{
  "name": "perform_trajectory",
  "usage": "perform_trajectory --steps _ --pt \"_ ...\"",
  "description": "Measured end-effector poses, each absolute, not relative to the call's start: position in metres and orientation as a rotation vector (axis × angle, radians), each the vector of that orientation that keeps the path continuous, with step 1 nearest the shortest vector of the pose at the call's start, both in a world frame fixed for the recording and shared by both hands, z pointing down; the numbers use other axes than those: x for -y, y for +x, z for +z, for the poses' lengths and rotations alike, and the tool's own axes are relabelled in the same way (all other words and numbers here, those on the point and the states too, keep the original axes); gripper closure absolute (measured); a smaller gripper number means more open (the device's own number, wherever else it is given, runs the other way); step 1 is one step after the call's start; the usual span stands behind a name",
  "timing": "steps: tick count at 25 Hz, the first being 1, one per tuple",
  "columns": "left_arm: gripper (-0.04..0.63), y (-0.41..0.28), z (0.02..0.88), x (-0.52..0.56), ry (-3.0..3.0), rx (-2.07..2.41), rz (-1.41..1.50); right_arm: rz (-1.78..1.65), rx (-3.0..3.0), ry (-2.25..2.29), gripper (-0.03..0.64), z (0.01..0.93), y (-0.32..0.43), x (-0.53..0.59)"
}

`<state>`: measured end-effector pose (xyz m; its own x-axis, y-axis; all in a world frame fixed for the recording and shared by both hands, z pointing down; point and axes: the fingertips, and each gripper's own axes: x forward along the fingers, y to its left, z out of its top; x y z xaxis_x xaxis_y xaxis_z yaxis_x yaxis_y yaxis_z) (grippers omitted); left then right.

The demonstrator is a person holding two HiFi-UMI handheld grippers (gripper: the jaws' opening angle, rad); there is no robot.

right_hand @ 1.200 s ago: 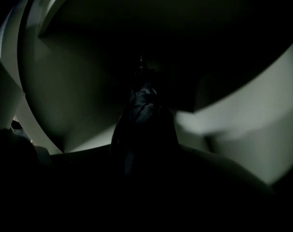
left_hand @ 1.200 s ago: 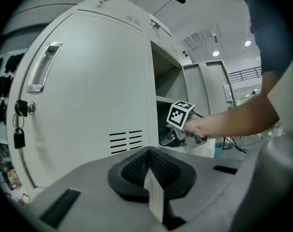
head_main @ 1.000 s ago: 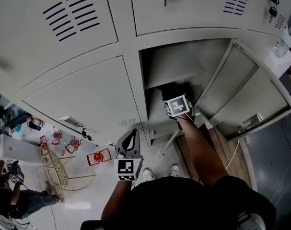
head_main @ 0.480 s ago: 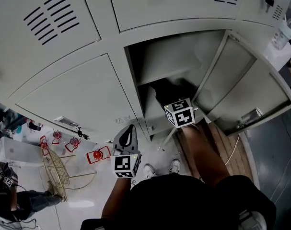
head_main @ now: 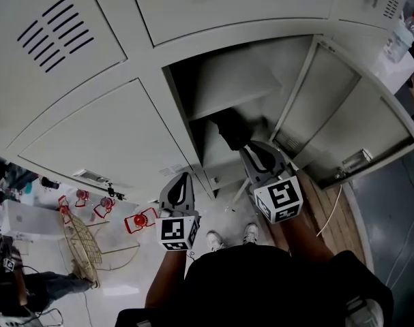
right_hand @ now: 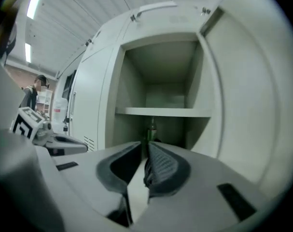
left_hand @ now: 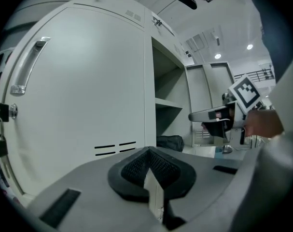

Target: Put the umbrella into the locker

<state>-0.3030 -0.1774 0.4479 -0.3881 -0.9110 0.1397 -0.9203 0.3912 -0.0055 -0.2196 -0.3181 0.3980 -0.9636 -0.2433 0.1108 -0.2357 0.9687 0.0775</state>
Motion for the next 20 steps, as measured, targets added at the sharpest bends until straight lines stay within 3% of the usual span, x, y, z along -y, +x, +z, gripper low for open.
perform_trajectory --steps 2,20 --pt "0.597 -0.302 0.448 0.177 1.651 2.516 0.115 -0.103 3.001 0.396 0.617 0.402 -0.201 0.313" --pt "0.597 -0.277 0.433 0.189 1.728 2.517 0.106 -0.301 3.055 0.303 0.62 0.394 -0.174 0.291"
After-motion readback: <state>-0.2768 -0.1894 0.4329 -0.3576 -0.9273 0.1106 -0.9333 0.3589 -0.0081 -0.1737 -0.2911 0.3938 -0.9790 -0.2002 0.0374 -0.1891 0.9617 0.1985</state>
